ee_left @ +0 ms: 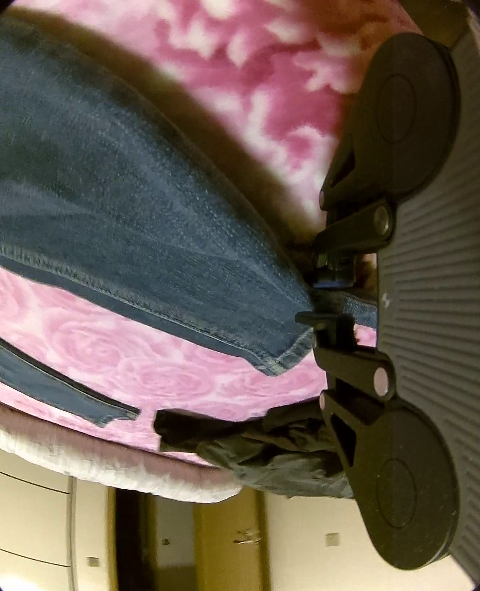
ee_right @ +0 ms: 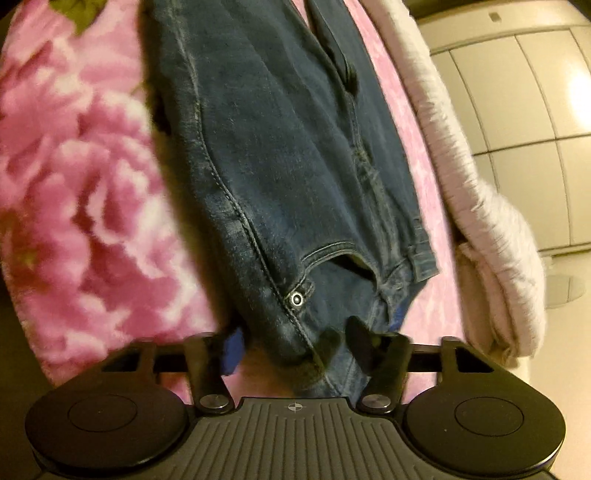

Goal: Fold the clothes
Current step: 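Grasp a jeans hem with the left gripper while the right gripper grasps the waistband, then lift and fold one leg over the other with both grippers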

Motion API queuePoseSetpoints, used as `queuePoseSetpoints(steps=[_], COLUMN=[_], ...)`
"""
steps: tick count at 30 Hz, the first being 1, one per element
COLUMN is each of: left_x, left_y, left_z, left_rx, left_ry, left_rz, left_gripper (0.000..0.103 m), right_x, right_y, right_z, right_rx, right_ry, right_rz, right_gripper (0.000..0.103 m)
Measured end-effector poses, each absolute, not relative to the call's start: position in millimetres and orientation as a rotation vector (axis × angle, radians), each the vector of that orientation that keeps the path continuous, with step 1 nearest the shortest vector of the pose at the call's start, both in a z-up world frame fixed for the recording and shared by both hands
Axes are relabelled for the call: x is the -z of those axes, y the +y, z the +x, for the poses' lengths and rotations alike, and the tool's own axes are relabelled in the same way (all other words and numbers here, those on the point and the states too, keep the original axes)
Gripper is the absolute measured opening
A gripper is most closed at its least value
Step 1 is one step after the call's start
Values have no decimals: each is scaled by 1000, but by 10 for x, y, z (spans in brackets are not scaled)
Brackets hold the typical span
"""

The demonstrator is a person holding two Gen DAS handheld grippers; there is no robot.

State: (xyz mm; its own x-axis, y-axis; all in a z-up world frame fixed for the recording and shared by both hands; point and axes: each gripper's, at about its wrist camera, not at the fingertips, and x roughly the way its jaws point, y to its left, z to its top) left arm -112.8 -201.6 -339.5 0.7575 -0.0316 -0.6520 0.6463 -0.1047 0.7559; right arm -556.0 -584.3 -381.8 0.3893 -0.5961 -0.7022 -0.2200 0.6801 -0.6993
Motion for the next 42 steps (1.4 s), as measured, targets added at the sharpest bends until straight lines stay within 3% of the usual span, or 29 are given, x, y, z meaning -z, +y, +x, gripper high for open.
queuePoseSetpoints(steps=[1,2,13,20,31,42], left_x=[3312,3229,1457,861,830,1478], left_y=[-2030,-2044,-2391,-2821,-3626,-4607], left_z=[-1125,-1122,-970,-568,634,1349], left_rx=[605,595,548,619,833,896], left_ry=[511,515,471,472,617,731], left_rz=[1577,1568,1417,1420,1463,1639], left_gripper=[10,10,7,7,7,7], right_x=[3780,3731,2240,1734,1464,1778], right_y=[-5902,-5927,-6348,-6758,-7349,-8215], right_z=[-5529,-5520,-5354,-4874,-3979,-3379], right_rx=[276,269,247,196,190,135], right_ry=[1202,1208,1132,1201,1347,1398], right_rz=[-777,-763,-709,-709,-671,-582], right_gripper=[16,14,9,9,9,9])
